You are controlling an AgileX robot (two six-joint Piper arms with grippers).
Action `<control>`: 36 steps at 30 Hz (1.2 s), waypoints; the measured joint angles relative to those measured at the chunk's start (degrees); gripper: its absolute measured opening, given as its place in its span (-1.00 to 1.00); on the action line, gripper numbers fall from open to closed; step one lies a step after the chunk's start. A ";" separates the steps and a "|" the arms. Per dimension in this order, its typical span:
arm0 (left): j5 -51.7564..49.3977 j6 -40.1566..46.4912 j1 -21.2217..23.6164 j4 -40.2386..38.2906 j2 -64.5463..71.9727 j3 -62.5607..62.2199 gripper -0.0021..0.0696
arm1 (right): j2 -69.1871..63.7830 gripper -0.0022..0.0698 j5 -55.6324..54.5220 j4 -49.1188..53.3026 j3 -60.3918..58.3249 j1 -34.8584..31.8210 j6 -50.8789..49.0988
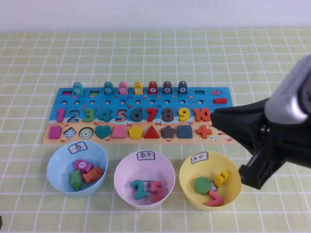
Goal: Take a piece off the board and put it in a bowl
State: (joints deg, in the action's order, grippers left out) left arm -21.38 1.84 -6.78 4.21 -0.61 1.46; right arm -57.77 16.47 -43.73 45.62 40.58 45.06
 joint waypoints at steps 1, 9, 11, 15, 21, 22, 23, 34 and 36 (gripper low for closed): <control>0.00 0.00 0.00 0.00 0.00 0.00 -0.96 | 0.90 -0.98 -0.41 0.00 -0.28 0.00 0.00; 0.00 0.00 0.00 0.00 0.00 0.00 -0.96 | 5.69 -0.98 -1.22 0.11 -3.92 -0.26 -0.95; 0.00 0.00 0.00 0.00 0.00 0.00 -0.96 | 7.00 -0.98 -0.93 0.11 -5.78 -0.66 -1.03; 0.00 0.00 0.00 0.00 0.00 0.00 -0.96 | 9.47 -0.99 -0.45 0.19 -9.94 -1.16 -1.08; 0.00 0.00 0.00 0.00 0.00 0.00 -0.96 | 14.09 -0.99 -5.60 0.19 -17.46 -1.16 -1.08; 0.00 0.00 0.00 0.00 0.00 0.00 -0.96 | 15.27 -0.99 -7.45 0.19 -18.52 -1.16 -1.08; 0.00 0.00 0.00 0.00 0.00 0.00 -0.96 | 16.55 -0.99 -8.64 0.19 -19.25 -1.16 -1.08; 0.00 0.00 0.00 0.00 0.00 0.00 -0.96 | 27.45 -0.99 -15.03 0.09 -26.23 -1.41 -1.08; 0.00 0.00 0.00 0.00 0.00 0.00 -0.96 | 29.20 -0.99 -17.23 -0.01 -27.74 -3.42 -1.08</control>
State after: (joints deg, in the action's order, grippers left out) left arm -21.38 1.84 -6.78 4.21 -0.61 1.46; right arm -28.57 -0.76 -43.75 17.87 37.15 43.98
